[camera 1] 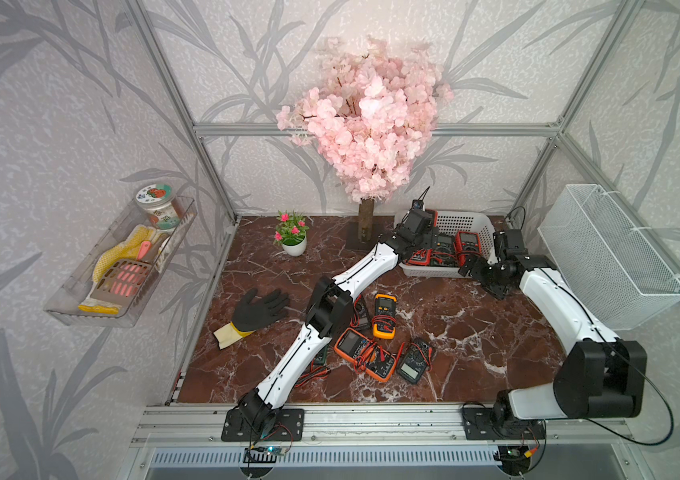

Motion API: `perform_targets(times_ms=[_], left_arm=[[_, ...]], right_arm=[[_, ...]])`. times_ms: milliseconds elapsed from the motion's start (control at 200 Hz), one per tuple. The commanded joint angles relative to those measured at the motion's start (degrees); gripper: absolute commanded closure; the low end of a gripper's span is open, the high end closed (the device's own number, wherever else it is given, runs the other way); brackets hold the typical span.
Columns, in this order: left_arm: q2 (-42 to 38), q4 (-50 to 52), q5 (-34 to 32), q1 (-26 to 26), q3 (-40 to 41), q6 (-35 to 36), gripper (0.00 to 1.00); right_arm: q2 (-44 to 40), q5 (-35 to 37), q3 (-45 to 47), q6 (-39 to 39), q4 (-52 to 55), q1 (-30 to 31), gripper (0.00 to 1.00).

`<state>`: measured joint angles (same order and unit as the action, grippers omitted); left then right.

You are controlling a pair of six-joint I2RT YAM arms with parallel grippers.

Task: Put the multimeter into the basket
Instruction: Place the multimeter in the basket.

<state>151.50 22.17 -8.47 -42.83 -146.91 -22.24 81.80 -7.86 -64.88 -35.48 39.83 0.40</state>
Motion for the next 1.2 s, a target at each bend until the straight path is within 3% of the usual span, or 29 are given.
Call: perform_targets(times_ms=[0, 350, 620, 1195], left_arm=[[0.00, -0.93, -3.00, -0.41, -0.84, 1.50, 0.28], [-0.61, 2.90, -6.71, -0.55, 2.04, 0.58, 0.23], [-0.90, 3.43, -7.47, -0.57, 3.48, -0.87, 0.00], [-5.31, 4.84, -7.63, -1.04, 3.32, -1.08, 0.00]], right_arm=[[-1.82, -0.49, 1.11, -0.73, -1.14, -0.31, 0.05], [-2.30, -1.19, 1.95, -1.08, -1.51, -0.27, 0.05], [-2.49, -1.09, 2.65, -0.99, -1.49, -0.32, 0.05], [-3.04, -0.84, 2.04, -0.88, -1.26, -0.32, 0.05]])
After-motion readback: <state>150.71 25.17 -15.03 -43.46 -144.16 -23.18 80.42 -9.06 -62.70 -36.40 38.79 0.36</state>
